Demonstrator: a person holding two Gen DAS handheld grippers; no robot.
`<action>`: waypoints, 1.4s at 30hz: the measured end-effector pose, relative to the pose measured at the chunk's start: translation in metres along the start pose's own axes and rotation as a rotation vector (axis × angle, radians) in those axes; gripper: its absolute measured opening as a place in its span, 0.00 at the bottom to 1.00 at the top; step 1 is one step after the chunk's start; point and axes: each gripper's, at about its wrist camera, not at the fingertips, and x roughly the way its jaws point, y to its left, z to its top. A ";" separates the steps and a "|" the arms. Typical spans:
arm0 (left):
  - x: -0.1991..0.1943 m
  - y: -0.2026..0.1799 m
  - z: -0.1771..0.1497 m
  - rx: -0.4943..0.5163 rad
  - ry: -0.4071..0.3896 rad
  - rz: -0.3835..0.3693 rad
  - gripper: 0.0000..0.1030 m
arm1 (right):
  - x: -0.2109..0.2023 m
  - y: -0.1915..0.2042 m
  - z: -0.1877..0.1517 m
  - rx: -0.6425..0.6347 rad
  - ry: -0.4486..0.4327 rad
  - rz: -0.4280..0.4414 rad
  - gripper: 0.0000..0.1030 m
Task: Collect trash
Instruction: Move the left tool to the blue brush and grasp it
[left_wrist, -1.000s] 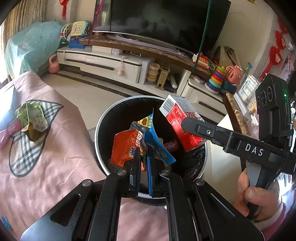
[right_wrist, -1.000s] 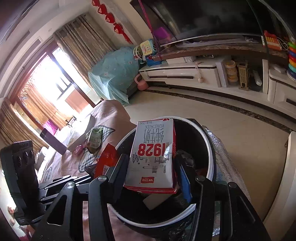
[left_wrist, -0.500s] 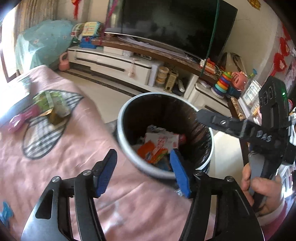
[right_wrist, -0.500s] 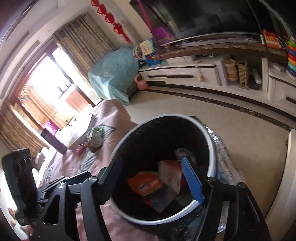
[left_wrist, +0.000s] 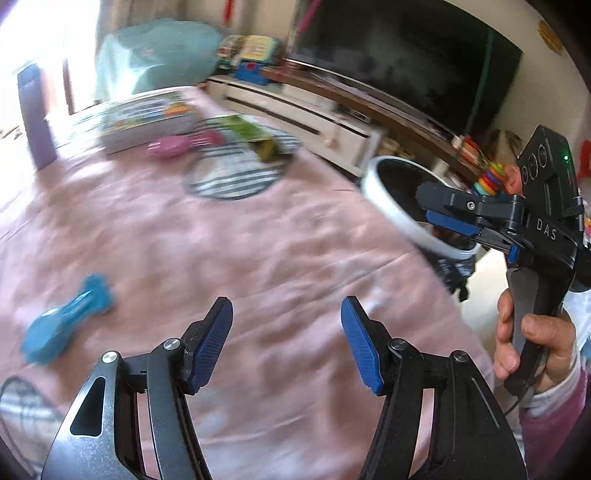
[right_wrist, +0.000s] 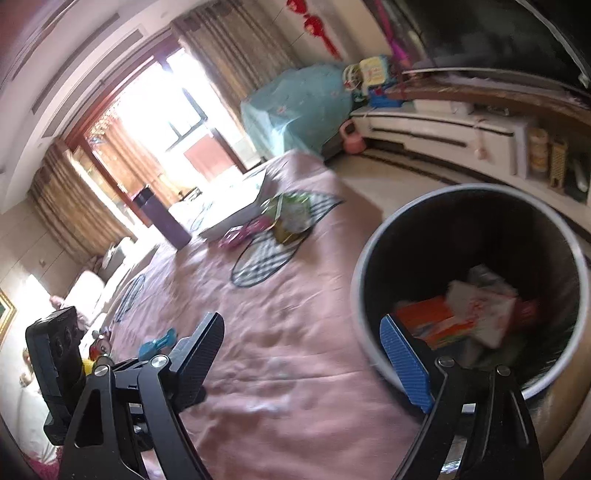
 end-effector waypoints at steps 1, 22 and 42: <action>-0.006 0.009 -0.004 -0.008 -0.007 0.020 0.60 | 0.007 0.007 -0.001 -0.004 0.006 0.009 0.85; -0.033 0.120 -0.024 0.095 -0.006 0.279 0.76 | 0.113 0.108 0.016 -0.065 0.106 0.092 0.85; -0.001 0.146 -0.016 -0.084 0.033 0.134 0.41 | 0.257 0.132 0.107 -0.271 0.182 0.008 0.74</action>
